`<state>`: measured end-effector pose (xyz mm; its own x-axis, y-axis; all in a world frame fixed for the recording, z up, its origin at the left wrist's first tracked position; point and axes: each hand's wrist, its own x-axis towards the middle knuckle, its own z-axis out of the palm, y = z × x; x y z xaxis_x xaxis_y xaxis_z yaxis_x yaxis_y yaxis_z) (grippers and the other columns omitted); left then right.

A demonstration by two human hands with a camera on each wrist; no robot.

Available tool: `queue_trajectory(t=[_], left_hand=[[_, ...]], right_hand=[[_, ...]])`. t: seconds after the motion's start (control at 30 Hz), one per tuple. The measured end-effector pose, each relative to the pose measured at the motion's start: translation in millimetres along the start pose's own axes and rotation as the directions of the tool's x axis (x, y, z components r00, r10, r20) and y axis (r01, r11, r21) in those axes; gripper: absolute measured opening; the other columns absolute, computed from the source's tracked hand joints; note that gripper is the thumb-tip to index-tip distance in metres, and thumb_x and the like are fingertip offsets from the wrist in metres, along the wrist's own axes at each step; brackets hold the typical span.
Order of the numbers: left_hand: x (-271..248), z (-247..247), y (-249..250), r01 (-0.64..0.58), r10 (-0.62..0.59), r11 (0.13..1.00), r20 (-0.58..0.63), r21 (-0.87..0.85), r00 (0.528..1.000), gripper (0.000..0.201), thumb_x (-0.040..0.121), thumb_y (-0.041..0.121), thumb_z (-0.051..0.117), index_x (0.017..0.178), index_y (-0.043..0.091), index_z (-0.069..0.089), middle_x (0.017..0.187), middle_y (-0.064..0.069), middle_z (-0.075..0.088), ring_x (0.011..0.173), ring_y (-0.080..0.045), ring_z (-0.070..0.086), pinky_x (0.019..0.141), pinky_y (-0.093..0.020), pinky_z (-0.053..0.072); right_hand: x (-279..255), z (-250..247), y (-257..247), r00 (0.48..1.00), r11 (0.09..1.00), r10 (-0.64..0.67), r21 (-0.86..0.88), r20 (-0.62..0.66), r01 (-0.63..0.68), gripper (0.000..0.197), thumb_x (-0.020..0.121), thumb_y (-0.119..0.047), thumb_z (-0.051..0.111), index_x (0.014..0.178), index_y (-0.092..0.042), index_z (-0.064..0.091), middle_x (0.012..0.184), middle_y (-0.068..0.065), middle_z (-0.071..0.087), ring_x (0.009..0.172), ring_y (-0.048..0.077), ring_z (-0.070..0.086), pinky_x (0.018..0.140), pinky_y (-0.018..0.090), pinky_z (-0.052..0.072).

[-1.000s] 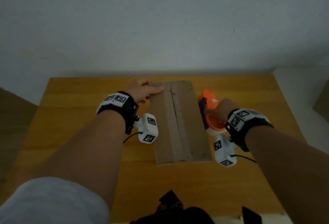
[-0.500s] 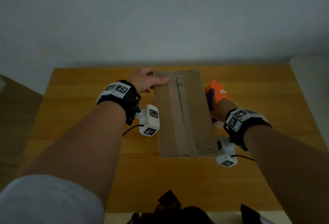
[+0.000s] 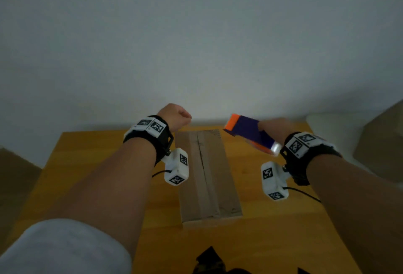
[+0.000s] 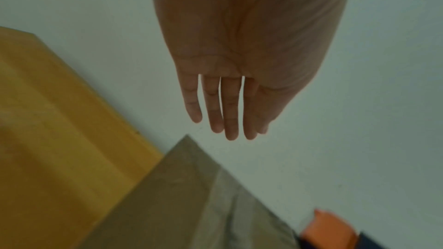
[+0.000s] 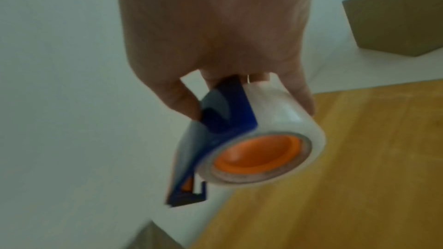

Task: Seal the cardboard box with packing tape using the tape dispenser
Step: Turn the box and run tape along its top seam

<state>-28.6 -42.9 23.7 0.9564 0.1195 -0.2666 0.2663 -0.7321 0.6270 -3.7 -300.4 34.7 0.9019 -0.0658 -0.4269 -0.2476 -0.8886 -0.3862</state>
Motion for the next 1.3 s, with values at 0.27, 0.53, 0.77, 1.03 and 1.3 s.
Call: queue_trajectory(t=[0.27, 0.53, 0.77, 1.03, 1.3], left_hand=[[-14, -10, 48, 0.158, -0.043, 0.739, 0.189, -0.655, 0.981, 0.023, 0.100, 0.021, 0.042, 0.108, 0.005, 0.057, 0.104, -0.013, 0.064, 0.098, -0.025, 0.061, 0.094, -0.037, 0.048], [-22, -13, 32, 0.200, -0.089, 0.552, 0.182, -0.809, 0.979, 0.008, 0.094, 0.009, 0.055, 0.095, 0.004, 0.062, 0.089, -0.011, 0.067, 0.078, -0.018, 0.064, 0.065, -0.025, 0.058], [-18, -11, 17, 0.293, -0.279, 0.599, 0.150, -0.745, 0.949, 0.011, 0.090, 0.003, 0.059, 0.079, 0.001, 0.060, 0.072, -0.012, 0.065, 0.065, -0.018, 0.061, 0.042, -0.019, 0.054], [-19, -17, 11, 0.350, -0.307, 0.659, 0.186, -0.666, 0.933, 0.009, 0.092, 0.003, 0.055, 0.094, 0.004, 0.064, 0.068, -0.006, 0.070, 0.053, -0.009, 0.068, 0.058, -0.021, 0.058], [-21, -7, 2, 0.343, -0.385, 0.563, 0.129, -0.752, 0.914, 0.011, 0.088, 0.003, 0.063, 0.077, 0.001, 0.060, 0.079, -0.013, 0.064, 0.067, -0.016, 0.061, 0.060, -0.025, 0.056]], right_hand=[[-13, -28, -26, 0.975, 0.870, -0.209, 0.441, -0.075, 0.221, 0.024, 0.082, -0.027, 0.062, 0.067, -0.009, 0.061, 0.078, 0.011, 0.061, 0.075, 0.027, 0.057, 0.071, 0.033, 0.042], [-15, -22, -29, 0.961, 0.809, -0.276, 0.539, -0.006, 0.235, 0.021, 0.083, -0.027, 0.065, 0.077, -0.006, 0.064, 0.088, 0.014, 0.064, 0.085, 0.030, 0.059, 0.074, 0.037, 0.045], [-27, -15, -38, 0.863, 0.900, -0.426, 0.231, 0.272, 0.371, 0.045, 0.075, -0.029, 0.079, 0.108, -0.015, 0.051, 0.087, 0.000, 0.059, 0.074, 0.016, 0.059, 0.064, 0.029, 0.051], [-22, -8, -51, 0.815, 0.816, -0.573, -0.031, 0.091, 0.577, 0.041, 0.072, -0.016, 0.077, 0.098, -0.018, 0.046, 0.082, -0.007, 0.049, 0.071, 0.009, 0.049, 0.057, 0.020, 0.040], [-23, -7, -52, 0.802, 0.770, -0.585, -0.229, 0.122, 0.596, 0.049, 0.070, -0.014, 0.076, 0.108, -0.012, 0.045, 0.093, -0.001, 0.051, 0.084, 0.019, 0.053, 0.068, 0.028, 0.043]])
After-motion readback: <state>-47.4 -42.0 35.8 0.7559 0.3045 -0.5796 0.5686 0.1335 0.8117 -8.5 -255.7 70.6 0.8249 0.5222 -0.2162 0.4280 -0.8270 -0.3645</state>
